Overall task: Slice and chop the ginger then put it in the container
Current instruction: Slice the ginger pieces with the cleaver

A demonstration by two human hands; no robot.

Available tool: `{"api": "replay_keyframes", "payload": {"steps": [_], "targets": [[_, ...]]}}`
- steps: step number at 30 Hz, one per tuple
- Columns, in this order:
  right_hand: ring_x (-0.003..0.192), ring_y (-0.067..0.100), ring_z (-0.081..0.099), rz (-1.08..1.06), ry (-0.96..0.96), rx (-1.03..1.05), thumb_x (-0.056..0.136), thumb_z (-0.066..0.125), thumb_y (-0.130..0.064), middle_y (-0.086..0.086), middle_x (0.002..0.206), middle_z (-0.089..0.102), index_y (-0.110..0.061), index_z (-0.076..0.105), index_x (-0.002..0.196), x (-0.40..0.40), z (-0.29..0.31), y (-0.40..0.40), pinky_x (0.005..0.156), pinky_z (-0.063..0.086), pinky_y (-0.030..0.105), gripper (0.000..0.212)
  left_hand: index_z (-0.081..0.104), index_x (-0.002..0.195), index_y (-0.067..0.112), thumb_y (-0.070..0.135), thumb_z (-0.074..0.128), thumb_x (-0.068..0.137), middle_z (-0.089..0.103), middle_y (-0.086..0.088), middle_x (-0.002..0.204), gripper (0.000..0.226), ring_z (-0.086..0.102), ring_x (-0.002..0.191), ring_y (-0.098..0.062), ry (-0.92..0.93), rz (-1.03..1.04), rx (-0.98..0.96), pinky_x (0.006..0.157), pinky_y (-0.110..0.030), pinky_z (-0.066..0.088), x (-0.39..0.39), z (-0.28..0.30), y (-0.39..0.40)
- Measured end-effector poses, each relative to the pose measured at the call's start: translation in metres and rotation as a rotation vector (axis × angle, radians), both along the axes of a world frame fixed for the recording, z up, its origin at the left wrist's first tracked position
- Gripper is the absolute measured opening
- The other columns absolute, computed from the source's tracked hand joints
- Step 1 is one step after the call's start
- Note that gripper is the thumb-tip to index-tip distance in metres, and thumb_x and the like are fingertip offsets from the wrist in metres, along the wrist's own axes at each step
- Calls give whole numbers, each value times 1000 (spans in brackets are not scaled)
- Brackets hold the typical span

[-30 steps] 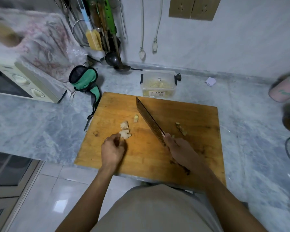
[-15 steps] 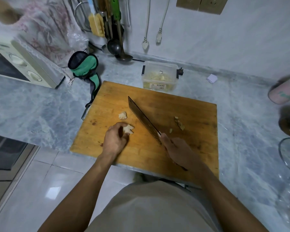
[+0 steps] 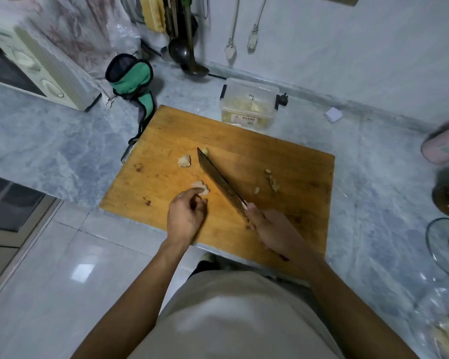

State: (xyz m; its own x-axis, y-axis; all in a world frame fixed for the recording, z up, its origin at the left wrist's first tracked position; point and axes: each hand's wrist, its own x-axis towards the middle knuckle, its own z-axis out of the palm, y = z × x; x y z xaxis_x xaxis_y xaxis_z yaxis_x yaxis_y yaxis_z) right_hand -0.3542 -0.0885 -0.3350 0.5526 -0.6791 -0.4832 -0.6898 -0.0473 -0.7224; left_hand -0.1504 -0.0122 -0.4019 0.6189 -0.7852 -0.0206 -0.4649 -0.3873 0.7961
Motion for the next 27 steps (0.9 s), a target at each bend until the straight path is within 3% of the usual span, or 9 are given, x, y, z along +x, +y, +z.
{"api": "replay_keyframes", "payload": {"steps": [3, 7, 10, 14, 19, 24, 27], "targets": [[46, 8, 46, 4, 9, 9, 102, 25, -63, -6, 53, 49, -17, 53, 68, -3, -2, -1, 62, 44, 33, 64, 74, 106, 12, 9, 69, 87, 61, -8, 105, 19, 61, 96, -23, -39, 115, -52, 86, -19, 43, -8, -1, 1], [54, 8, 54, -3, 19, 17, 101, 28, -64, -8, 58, 57, -22, 57, 65, -6, 0, -7, 66, 48, 32, 63, 69, 118, 17, 12, 66, 88, 54, -6, 124, 31, 55, 110, -20, -66, 114, -20, 96, -24, 43, -4, -4, -4], [49, 8, 52, 25, 12, 27, 102, 28, -63, -8, 56, 54, -22, 56, 66, -9, 2, -10, 58, 46, 30, 61, 70, 120, 14, 13, 67, 89, 61, -8, 117, 31, 58, 107, -22, -85, 91, 22, 92, -20, 40, -3, -3, -8], [43, 9, 44, 69, 12, 37, 101, 27, -65, -2, 57, 48, -15, 54, 74, -19, 4, -13, 53, 38, 29, 63, 72, 116, 11, 14, 72, 88, 61, -6, 108, 29, 59, 91, -16, 8, 223, -4, 82, -8, 35, -20, -4, -10], [47, 14, 51, 76, 0, 73, 102, 28, -63, 2, 58, 53, -13, 58, 78, -31, 7, -20, 54, 43, 30, 64, 73, 113, 9, 15, 72, 87, 70, -7, 110, 26, 65, 98, -18, 116, 429, -10, 86, -17, 44, -47, -5, -19], [41, 12, 46, 97, -34, 66, 104, 28, -60, 0, 54, 47, -13, 55, 76, -32, 11, -21, 49, 41, 26, 61, 73, 99, 7, 11, 74, 85, 72, -4, 94, 15, 62, 85, -14, 162, 452, 22, 71, -2, 35, -54, 7, -27], [38, 7, 46, 97, -42, 47, 106, 28, -56, 0, 55, 50, -14, 56, 72, -34, 13, -21, 46, 40, 24, 60, 74, 104, 10, 6, 72, 85, 69, 1, 88, 19, 65, 85, -15, 151, 419, 13, 69, -2, 37, -58, 13, -27]]}}
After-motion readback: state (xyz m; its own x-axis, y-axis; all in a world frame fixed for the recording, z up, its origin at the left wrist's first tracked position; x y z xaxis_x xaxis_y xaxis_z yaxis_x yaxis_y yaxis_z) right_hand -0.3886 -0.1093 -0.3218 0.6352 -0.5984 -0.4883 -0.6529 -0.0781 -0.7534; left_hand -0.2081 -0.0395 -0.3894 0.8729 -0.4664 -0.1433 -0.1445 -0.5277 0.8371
